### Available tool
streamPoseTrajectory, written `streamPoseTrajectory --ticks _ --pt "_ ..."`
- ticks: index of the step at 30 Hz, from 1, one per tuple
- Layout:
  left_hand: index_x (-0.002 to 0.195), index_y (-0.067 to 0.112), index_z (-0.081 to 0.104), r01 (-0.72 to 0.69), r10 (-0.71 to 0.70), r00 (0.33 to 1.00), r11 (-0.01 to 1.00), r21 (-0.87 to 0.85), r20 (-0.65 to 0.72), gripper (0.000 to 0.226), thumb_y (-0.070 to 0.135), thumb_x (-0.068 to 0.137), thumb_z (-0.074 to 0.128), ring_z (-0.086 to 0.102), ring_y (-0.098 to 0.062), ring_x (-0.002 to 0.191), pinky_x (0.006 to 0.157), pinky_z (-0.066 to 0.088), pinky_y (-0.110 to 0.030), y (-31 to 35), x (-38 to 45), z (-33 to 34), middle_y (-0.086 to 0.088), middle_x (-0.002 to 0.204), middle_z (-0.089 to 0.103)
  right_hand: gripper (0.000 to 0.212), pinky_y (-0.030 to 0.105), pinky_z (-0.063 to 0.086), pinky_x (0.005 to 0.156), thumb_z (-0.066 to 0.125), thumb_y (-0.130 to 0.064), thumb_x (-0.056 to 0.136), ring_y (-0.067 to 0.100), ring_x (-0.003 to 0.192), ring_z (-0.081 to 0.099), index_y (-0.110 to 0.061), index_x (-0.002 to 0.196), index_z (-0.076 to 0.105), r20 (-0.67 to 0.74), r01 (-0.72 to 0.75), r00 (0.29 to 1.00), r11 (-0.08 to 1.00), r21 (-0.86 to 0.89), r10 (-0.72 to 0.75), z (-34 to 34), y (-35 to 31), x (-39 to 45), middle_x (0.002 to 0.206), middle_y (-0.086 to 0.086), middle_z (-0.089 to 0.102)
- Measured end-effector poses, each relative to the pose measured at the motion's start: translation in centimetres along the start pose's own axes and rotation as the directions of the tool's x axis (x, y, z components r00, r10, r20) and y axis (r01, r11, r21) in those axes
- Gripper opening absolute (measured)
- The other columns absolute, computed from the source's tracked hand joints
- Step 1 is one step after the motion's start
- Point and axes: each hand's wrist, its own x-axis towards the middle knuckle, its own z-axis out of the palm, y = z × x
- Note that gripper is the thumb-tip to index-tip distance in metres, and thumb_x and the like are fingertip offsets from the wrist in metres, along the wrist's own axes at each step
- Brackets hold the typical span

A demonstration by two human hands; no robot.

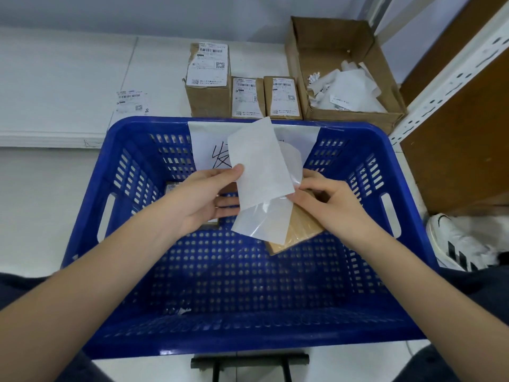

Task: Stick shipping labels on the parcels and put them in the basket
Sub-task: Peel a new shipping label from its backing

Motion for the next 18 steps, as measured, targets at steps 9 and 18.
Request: streamPoseTrajectory --ticks 9,18 --pt "0.127 0.018 0.057 -0.103 0.103 0.994 0.994 -0.031 0.018 0.031 0.023 0.097 0.054 0.070 -0.012 0.068 0.056 0.056 -0.031 -0.3 -0.1 0.4 0.000 0.097 0.068 0.012 0.013 0.050 0.075 0.060 -0.015 0.089 0.000 0.095 0.062 -0.013 0.094 0.071 -0.031 0.015 0.999 0.992 0.127 -0.011 0.6 -0.4 -0.5 0.116 -0.006 0.064" --pt "0.126 0.018 0.056 -0.229 0.229 0.973 0.973 0.004 -0.035 0.028 0.025 0.100 0.047 0.066 -0.017 0.088 0.074 0.058 -0.037 0.0 -0.5 0.4 -0.001 0.106 0.067 0.012 0.015 0.051 0.069 0.061 -0.016 0.091 0.004 0.081 0.064 -0.012 0.080 0.065 -0.182 0.044 0.983 0.994 0.097 -0.026 -0.1 -1.8 -1.2 0.090 -0.005 0.069"
